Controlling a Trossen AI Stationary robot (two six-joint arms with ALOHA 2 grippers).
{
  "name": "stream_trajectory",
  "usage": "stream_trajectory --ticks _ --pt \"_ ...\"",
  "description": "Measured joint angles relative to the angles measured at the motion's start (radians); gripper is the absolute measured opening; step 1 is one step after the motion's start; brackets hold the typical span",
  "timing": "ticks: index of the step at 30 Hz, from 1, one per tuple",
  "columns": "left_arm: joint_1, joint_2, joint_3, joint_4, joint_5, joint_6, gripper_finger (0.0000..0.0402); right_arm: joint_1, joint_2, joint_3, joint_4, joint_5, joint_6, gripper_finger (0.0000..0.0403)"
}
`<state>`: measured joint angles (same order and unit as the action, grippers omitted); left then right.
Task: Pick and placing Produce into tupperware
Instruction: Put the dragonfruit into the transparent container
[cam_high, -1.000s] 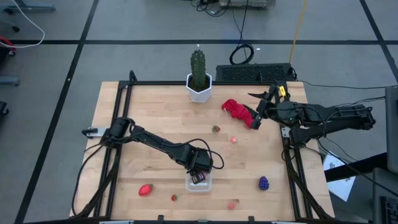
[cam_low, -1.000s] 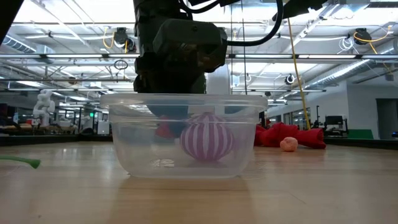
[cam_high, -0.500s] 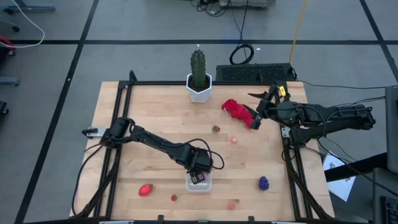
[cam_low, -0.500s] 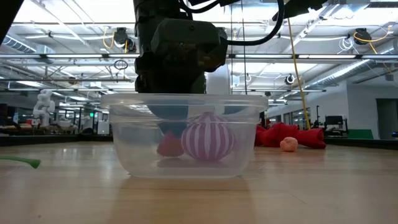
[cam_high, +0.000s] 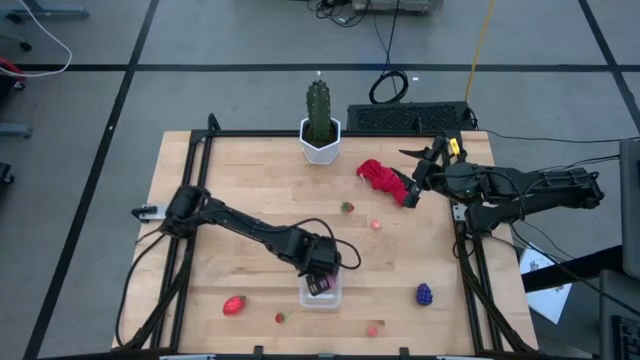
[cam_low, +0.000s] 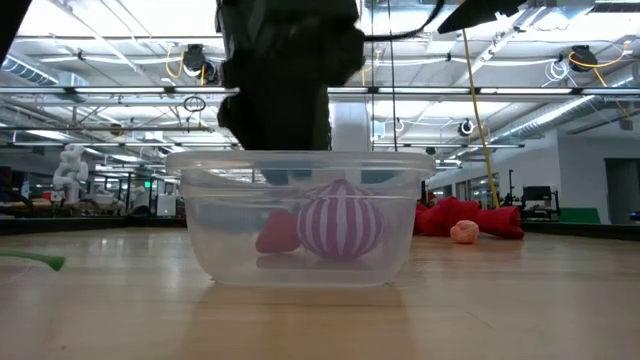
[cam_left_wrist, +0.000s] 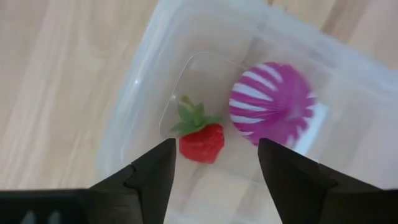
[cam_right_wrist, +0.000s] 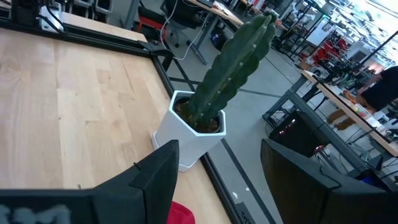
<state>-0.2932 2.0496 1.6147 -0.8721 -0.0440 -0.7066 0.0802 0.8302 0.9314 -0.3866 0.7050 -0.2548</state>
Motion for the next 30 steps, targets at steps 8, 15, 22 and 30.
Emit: stream_trajectory --ticks 8,15,22,30 --pt "-0.019 -0.150 0.002 -0.162 -0.036 -0.107 0.0235 0.000 0.000 0.000 -0.008 0.000 0.007 0.0219" --pt "-0.132 -0.249 0.001 -0.495 -0.271 -0.395 0.0235 0.000 0.000 0.000 -0.020 -0.002 0.014 0.0219" --pt "-0.253 -0.247 -0.083 -0.511 -0.319 -0.604 0.0235 0.000 0.001 0.000 -0.056 -0.003 0.060 0.0219" --pt "-0.323 -0.245 -0.216 -0.370 -0.076 -0.767 0.0234 0.000 0.001 0.000 -0.060 -0.003 0.060 0.0219"
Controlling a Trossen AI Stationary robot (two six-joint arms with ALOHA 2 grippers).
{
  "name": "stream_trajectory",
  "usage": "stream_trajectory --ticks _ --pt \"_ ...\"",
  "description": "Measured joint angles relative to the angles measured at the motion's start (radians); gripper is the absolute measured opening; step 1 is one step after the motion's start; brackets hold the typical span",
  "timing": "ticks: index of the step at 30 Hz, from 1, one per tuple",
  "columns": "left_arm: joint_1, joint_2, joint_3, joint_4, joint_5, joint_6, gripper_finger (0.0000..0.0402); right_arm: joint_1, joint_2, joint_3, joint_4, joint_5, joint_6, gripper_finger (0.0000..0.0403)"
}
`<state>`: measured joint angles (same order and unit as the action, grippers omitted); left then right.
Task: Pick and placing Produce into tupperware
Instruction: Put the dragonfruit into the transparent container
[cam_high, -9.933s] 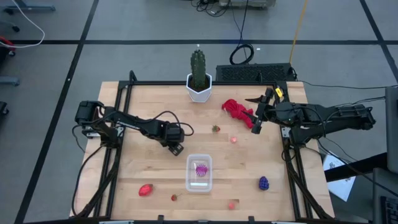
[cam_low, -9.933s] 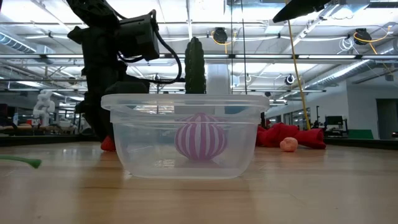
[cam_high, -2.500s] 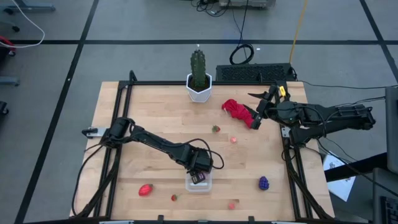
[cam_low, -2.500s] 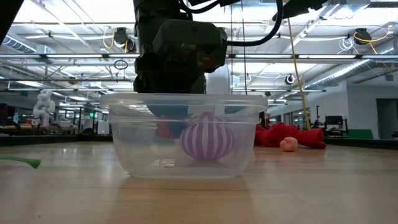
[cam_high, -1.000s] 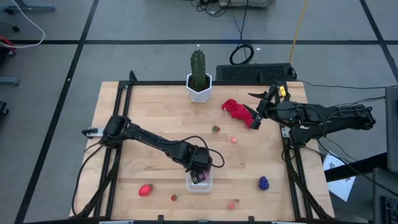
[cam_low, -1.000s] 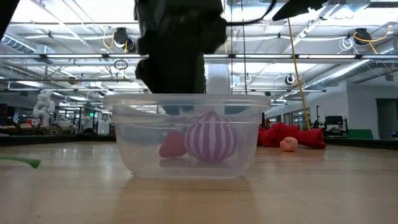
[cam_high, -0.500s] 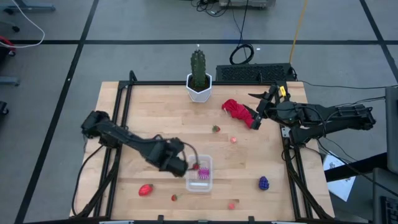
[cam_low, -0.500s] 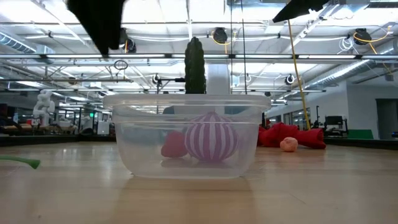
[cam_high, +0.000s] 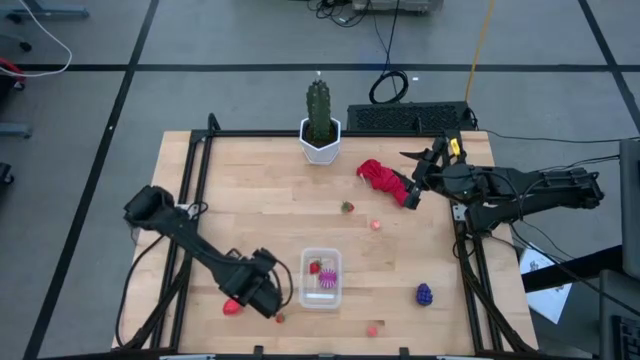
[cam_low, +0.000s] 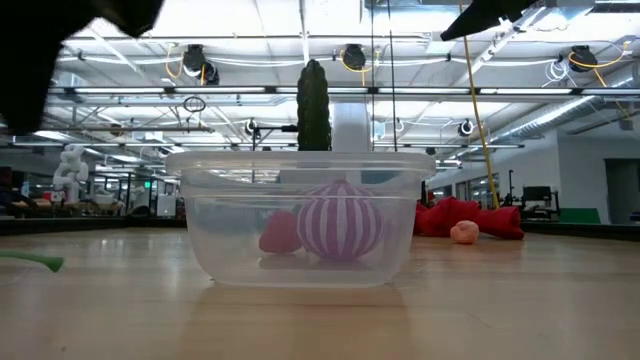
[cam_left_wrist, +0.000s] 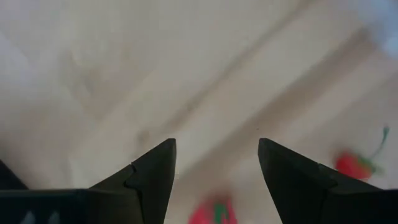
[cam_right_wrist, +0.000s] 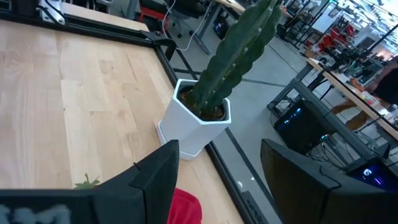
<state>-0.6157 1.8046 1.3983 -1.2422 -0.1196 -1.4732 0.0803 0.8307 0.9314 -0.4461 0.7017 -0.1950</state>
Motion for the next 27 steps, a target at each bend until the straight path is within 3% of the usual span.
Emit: stream_trajectory --ticks 6,27 --pt "-0.080 0.000 -0.002 0.014 0.086 -0.123 0.0235 0.000 0.000 0.000 0.000 0.000 0.000 0.0219" --pt "-0.247 0.000 -0.002 0.014 0.117 -0.003 0.0235 0.000 0.000 0.000 0.053 0.000 0.031 0.0219"
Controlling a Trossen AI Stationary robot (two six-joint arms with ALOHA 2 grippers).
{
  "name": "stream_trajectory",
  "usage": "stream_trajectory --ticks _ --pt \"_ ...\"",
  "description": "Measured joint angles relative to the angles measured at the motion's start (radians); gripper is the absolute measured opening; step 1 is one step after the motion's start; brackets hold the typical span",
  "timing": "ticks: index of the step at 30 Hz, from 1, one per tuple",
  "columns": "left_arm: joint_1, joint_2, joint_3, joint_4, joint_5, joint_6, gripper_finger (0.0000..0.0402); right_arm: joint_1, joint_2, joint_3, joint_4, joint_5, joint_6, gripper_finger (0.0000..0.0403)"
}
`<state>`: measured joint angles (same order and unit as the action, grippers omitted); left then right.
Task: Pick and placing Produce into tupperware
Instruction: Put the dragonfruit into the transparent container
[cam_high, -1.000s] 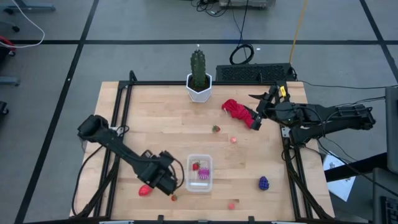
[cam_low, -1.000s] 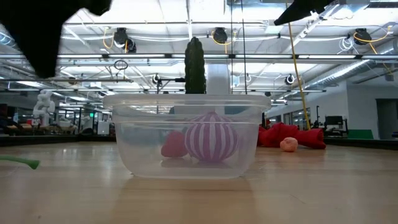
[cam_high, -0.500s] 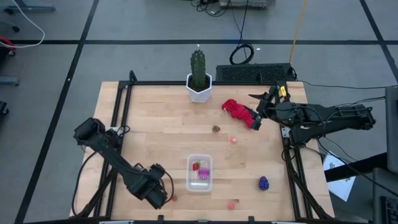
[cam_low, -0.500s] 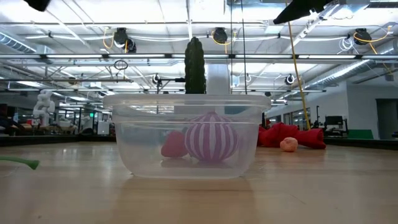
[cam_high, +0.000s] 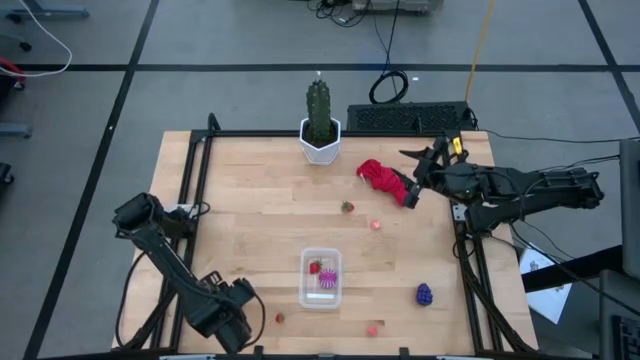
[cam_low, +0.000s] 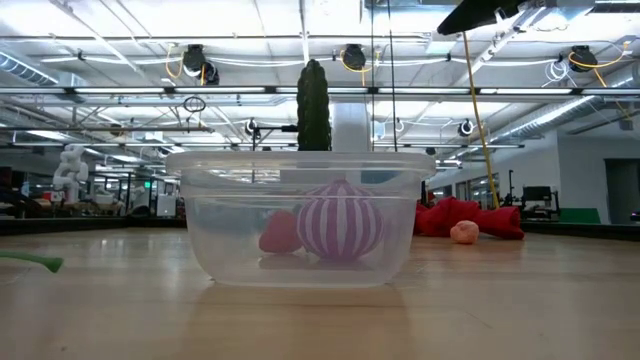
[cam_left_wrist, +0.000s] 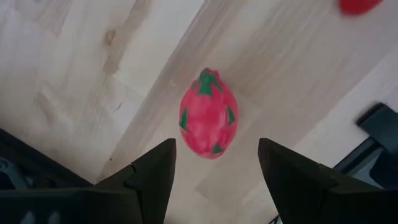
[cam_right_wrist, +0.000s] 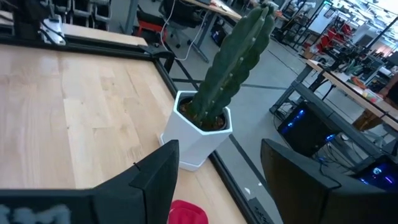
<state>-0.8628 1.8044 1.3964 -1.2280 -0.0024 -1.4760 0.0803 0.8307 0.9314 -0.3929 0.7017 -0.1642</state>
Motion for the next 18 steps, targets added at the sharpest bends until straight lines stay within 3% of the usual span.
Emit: stream_trajectory --ticks 11,18 --pt "-0.026 0.000 0.000 0.038 -0.028 0.045 0.0243 0.000 0.000 0.000 0.030 0.000 0.000 0.0219" --pt "-0.029 0.000 0.000 0.075 -0.059 0.087 0.0333 0.000 0.000 0.000 0.030 0.000 0.000 0.0219"
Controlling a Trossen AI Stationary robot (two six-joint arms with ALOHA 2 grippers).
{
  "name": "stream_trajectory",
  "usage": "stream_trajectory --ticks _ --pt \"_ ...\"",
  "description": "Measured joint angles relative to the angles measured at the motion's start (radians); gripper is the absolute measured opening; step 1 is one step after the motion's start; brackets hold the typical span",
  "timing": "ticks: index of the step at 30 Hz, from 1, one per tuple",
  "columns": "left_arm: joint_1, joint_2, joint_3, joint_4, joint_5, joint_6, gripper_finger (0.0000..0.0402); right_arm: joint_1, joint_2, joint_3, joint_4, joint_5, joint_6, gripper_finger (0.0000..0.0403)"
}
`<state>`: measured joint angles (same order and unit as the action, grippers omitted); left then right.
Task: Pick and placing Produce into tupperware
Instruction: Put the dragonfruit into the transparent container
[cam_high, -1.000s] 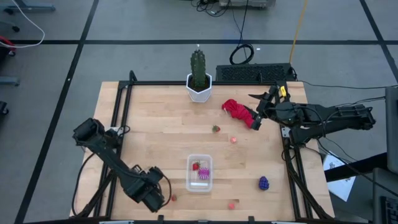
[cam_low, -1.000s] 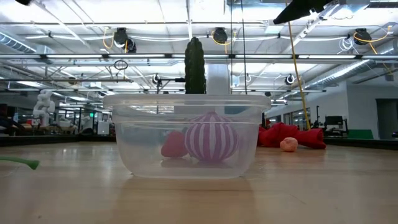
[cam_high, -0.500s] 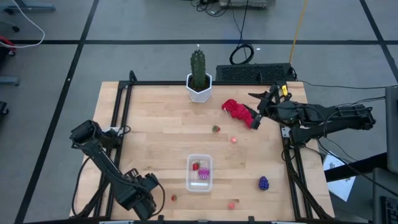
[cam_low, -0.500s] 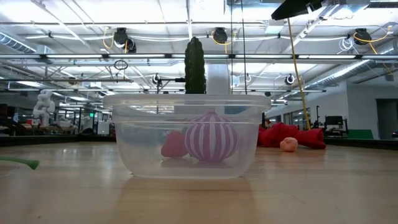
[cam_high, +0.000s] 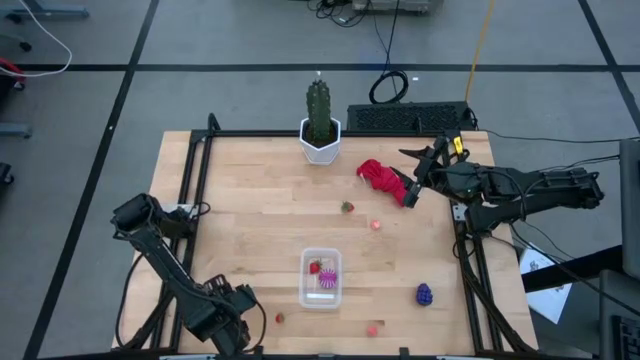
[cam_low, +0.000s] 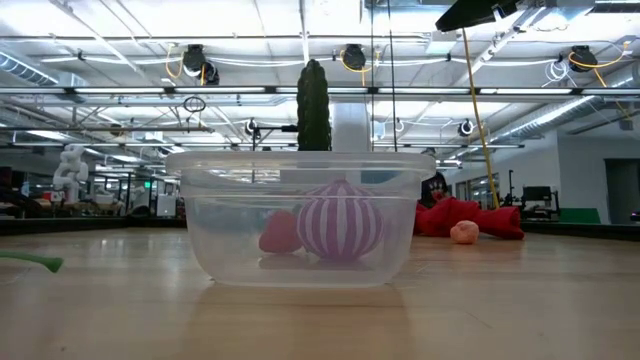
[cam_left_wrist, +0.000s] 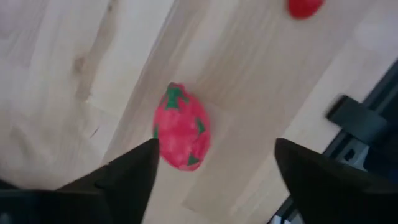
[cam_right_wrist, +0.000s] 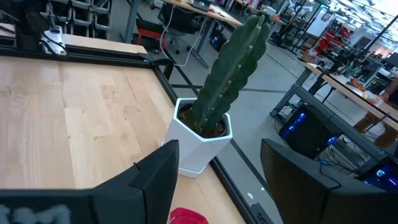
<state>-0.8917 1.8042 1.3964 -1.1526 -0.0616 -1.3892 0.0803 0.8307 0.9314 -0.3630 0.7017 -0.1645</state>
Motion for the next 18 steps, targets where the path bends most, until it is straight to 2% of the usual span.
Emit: stream_trajectory --ticks 3,5,10,18 --pt "0.002 0.000 0.000 -0.002 0.016 -0.025 0.0380 0.000 0.000 0.000 0.000 0.000 0.000 0.0219" --pt "0.006 0.000 0.000 0.001 0.044 -0.036 0.0395 0.000 0.000 0.000 0.000 0.000 0.000 0.0219" --pt "0.006 0.000 0.000 0.005 0.086 -0.059 0.0376 0.000 0.000 0.000 0.000 0.000 0.000 0.0219" --pt "-0.007 0.000 0.000 0.003 0.026 -0.080 0.0359 0.000 0.000 0.000 -0.001 0.000 0.000 0.0219"
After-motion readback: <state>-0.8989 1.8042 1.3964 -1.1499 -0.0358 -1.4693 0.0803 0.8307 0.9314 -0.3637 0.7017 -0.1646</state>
